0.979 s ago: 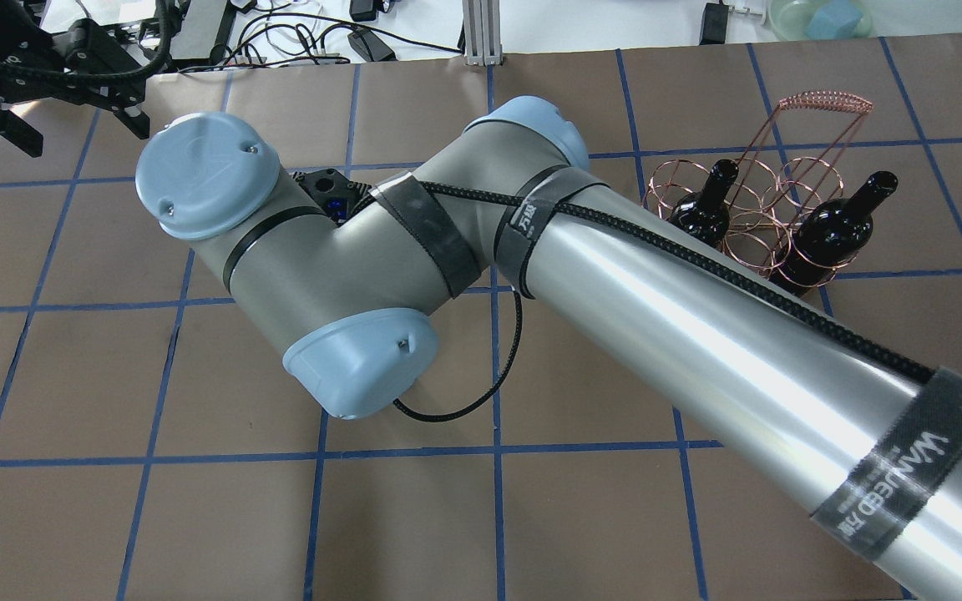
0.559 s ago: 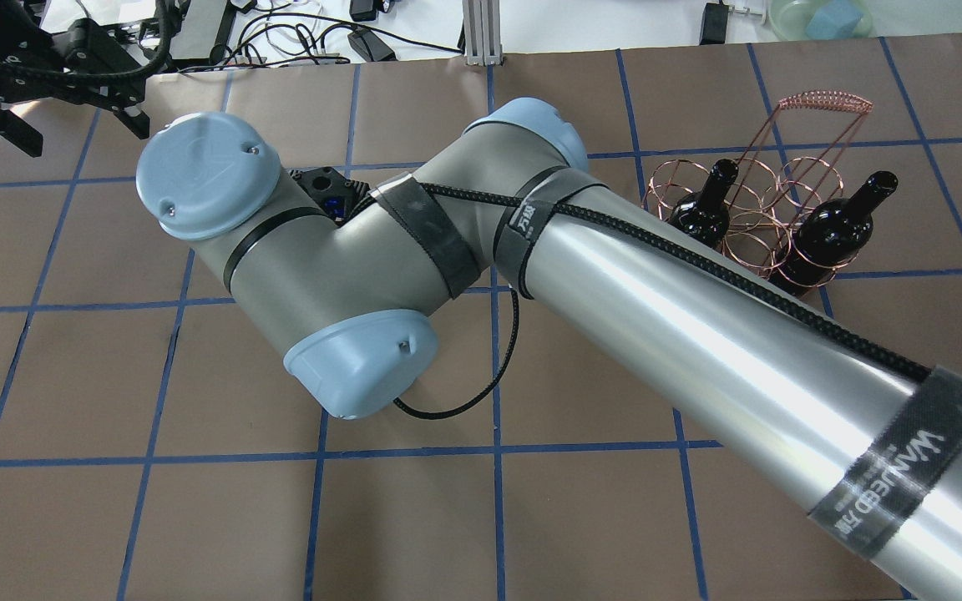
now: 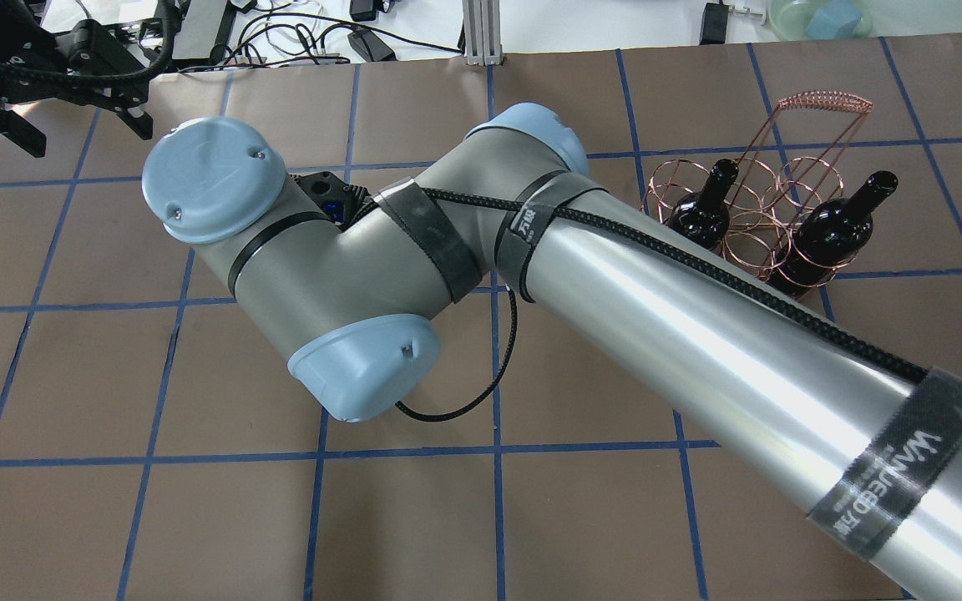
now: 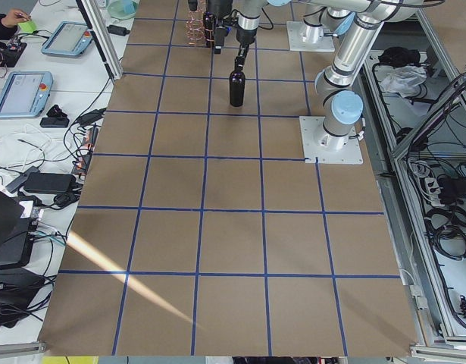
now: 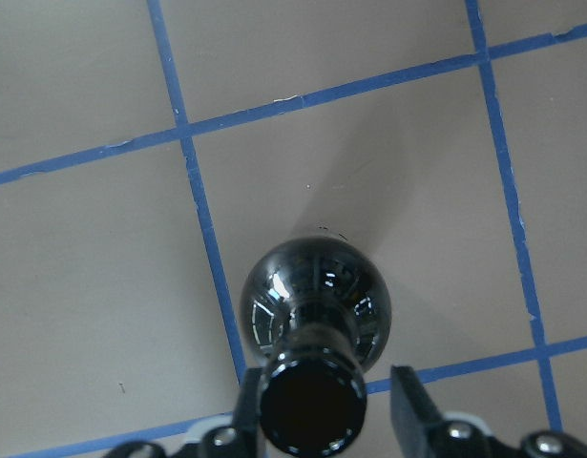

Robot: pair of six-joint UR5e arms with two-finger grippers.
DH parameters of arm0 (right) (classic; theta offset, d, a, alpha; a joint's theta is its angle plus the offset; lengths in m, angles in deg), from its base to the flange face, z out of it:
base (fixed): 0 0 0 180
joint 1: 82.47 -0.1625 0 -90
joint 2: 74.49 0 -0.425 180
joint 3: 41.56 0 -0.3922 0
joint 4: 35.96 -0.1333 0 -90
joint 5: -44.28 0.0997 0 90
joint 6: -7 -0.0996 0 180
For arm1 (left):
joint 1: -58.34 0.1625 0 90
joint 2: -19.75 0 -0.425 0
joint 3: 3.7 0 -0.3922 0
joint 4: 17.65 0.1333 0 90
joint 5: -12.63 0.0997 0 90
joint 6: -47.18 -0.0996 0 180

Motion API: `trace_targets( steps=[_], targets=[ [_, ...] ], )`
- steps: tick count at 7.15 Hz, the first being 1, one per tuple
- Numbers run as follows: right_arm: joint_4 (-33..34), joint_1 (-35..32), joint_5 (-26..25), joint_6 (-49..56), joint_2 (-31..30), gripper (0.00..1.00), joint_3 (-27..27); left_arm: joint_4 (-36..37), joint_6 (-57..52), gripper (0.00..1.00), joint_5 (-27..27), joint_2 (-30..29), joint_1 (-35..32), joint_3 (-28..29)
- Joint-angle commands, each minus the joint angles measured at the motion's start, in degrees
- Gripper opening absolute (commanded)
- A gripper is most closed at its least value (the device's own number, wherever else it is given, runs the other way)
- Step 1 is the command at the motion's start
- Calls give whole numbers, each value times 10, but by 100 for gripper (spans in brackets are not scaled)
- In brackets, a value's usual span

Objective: Place wine into wine basket
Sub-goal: 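Lift the bottle with the right gripper and carry it to the basket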

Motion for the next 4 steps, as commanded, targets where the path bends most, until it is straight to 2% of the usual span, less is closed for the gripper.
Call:
trace_targets(
  steps=[1,4],
  targets=[
    [26,0,-3,1,0,72,-5,0,5,100,1,4,-2,-10],
    [37,0,-19,8,-1,63,-14,1,1,100,1,4,0,-11]
  ],
)
